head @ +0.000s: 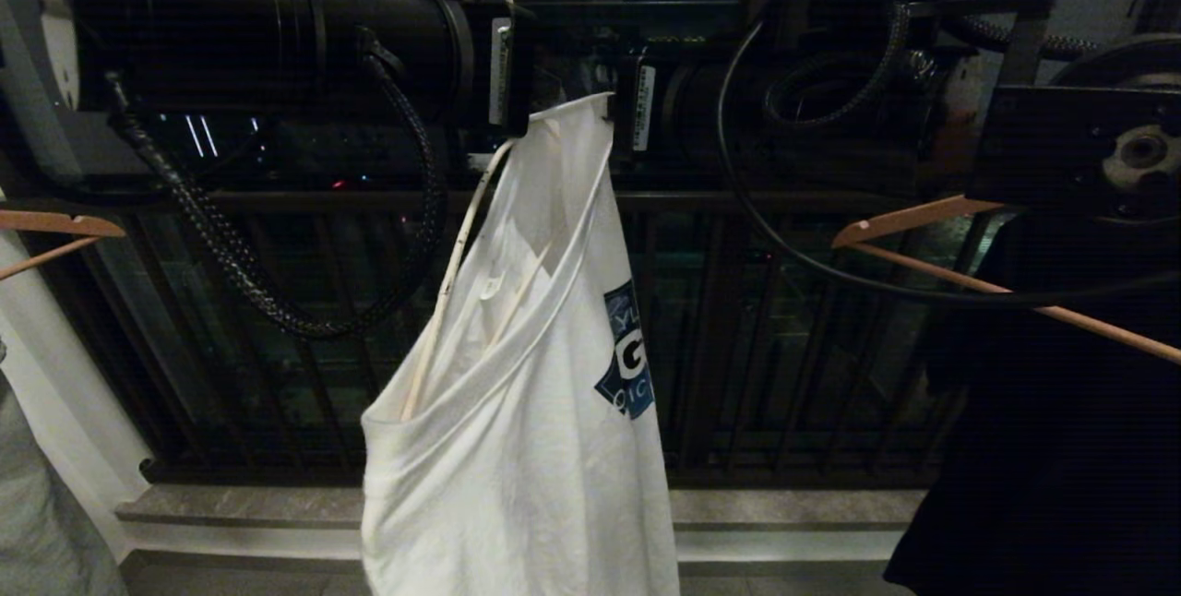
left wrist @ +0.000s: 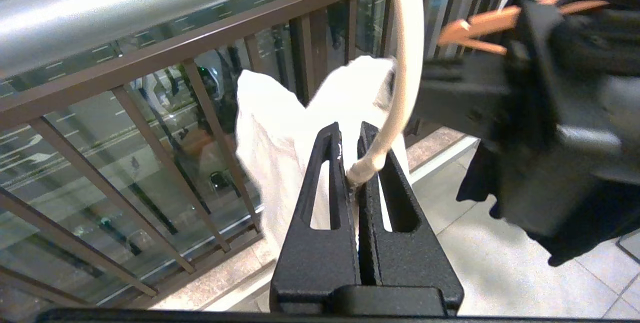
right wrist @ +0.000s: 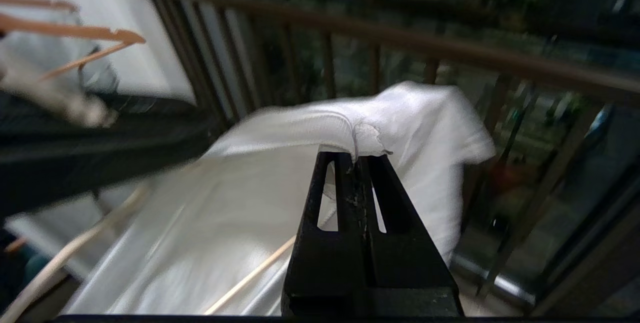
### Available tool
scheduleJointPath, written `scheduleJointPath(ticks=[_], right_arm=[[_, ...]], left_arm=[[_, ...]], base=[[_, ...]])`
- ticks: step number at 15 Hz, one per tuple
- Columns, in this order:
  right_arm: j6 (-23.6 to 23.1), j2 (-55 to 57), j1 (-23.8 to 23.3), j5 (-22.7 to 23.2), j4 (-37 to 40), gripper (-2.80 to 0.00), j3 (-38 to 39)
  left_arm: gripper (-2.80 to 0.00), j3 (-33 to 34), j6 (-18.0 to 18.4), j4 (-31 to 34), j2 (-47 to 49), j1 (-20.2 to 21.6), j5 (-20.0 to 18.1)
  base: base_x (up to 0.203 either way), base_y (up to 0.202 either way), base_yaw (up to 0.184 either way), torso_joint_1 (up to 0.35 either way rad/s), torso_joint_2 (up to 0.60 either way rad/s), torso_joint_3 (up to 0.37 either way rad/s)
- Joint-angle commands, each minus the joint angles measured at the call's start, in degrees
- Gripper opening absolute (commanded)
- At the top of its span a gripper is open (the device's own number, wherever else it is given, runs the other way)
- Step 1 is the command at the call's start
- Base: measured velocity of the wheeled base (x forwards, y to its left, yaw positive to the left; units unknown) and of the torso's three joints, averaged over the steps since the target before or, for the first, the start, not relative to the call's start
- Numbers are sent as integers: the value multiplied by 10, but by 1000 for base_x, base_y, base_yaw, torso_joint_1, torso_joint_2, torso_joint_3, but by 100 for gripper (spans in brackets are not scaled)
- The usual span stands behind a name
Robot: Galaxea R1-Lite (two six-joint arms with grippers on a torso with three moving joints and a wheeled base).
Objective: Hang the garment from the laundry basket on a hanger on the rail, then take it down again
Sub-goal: Take the clothes off the clothes rack
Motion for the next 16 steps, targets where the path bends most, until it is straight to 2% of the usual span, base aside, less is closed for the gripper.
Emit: scheduleJointPath(ticks=[1,6,16], right_arm=[[2,26,-17,-1,0,-280,-14],[3,40,-26,0,-1,-280,-14],[18,38,-6,1,-8,-280,18]], left_arm=[[-280,-1,2,3,-3,0,0],[-280,-1,1,2,-3,0,-1],[-280,-1,1,1,1,1,-1]], base=[[0,0,0,0,0,0],[0,0,0,0,0,0],[0,0,0,0,0,0]])
